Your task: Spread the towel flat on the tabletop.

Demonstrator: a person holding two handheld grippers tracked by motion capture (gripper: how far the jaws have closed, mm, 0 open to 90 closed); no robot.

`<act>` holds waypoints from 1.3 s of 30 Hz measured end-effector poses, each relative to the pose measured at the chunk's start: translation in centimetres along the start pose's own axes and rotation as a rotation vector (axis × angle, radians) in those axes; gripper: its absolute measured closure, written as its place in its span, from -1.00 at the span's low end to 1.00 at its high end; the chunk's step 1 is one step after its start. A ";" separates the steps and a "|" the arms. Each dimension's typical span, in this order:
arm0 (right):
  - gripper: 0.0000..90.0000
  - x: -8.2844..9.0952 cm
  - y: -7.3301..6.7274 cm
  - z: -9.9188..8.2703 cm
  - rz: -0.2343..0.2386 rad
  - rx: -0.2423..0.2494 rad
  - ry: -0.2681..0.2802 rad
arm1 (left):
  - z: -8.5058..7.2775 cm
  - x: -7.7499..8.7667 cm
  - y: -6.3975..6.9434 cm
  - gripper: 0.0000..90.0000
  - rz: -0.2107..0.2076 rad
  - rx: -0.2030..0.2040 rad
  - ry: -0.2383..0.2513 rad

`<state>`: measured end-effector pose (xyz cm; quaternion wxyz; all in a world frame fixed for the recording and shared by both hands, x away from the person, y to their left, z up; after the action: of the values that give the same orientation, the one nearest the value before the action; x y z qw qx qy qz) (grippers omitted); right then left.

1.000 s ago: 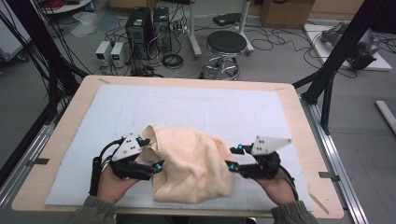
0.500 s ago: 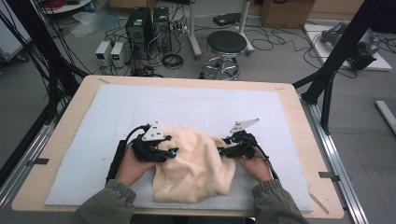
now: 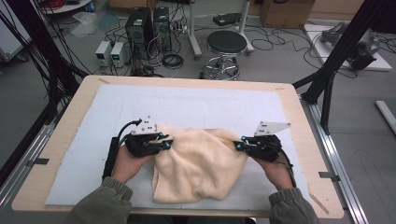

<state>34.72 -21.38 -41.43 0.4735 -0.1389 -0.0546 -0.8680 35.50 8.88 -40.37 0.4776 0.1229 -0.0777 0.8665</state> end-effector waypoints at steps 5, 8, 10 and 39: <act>0.86 4.2 -1.7 0.8 -0.015 0.005 0.046 | 1.5 1.1 1.1 0.69 -0.036 -0.031 0.026; 0.86 4.7 -4.2 -0.8 0.022 0.031 -0.011 | 0.1 2.2 2.8 0.69 -0.064 -0.073 -0.010; 0.86 4.5 -6.2 -2.4 0.058 0.024 -0.053 | -1.5 3.3 3.8 0.70 -0.079 -0.062 -0.024; 0.28 -7.4 -2.8 -0.6 0.183 0.065 -0.097 | -1.1 2.3 0.7 0.16 -0.066 -0.015 0.010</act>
<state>36.01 -14.03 -44.02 0.5520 -0.1700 -0.0926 -0.8110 33.57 10.67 -40.77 0.5070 0.1176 -0.0777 0.8503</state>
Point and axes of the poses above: each handheld gripper's, and its own axes: x roughly backward along the jaws, z roughly out of its top, y roughly to its right, the point moved 7 cm from there along -x, roughly forward along the jaws, and after that the axes turned 15 degrees about y, right-handed, at the moved point
